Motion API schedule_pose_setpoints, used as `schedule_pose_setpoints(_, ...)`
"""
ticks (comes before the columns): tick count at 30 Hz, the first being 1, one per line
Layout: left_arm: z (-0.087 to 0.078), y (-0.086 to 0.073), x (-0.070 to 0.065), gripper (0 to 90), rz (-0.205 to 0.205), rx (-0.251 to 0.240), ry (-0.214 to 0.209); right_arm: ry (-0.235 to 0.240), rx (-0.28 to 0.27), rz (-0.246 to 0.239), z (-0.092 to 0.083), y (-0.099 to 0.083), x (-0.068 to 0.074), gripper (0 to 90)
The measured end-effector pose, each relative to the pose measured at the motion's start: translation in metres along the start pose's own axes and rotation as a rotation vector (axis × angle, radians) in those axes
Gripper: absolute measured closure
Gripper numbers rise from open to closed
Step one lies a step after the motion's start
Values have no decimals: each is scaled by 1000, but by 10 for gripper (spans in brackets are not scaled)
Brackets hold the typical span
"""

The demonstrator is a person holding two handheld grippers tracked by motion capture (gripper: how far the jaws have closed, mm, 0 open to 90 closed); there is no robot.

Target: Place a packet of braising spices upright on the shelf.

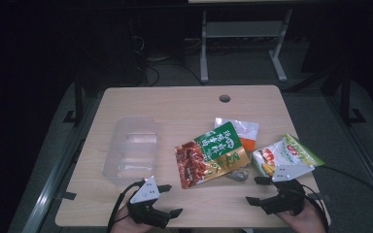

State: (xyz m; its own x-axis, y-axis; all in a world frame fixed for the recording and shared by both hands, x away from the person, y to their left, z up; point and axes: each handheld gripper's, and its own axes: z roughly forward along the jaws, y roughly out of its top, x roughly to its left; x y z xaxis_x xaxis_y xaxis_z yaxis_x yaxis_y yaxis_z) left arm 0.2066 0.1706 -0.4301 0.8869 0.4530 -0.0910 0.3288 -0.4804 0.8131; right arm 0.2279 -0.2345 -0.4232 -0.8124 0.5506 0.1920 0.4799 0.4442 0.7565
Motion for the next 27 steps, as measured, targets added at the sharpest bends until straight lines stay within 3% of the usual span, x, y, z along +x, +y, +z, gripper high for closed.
schedule_pose_setpoints(27,-4,1,4,205,0,-9,16,-44,21,27,18,11,4,234)
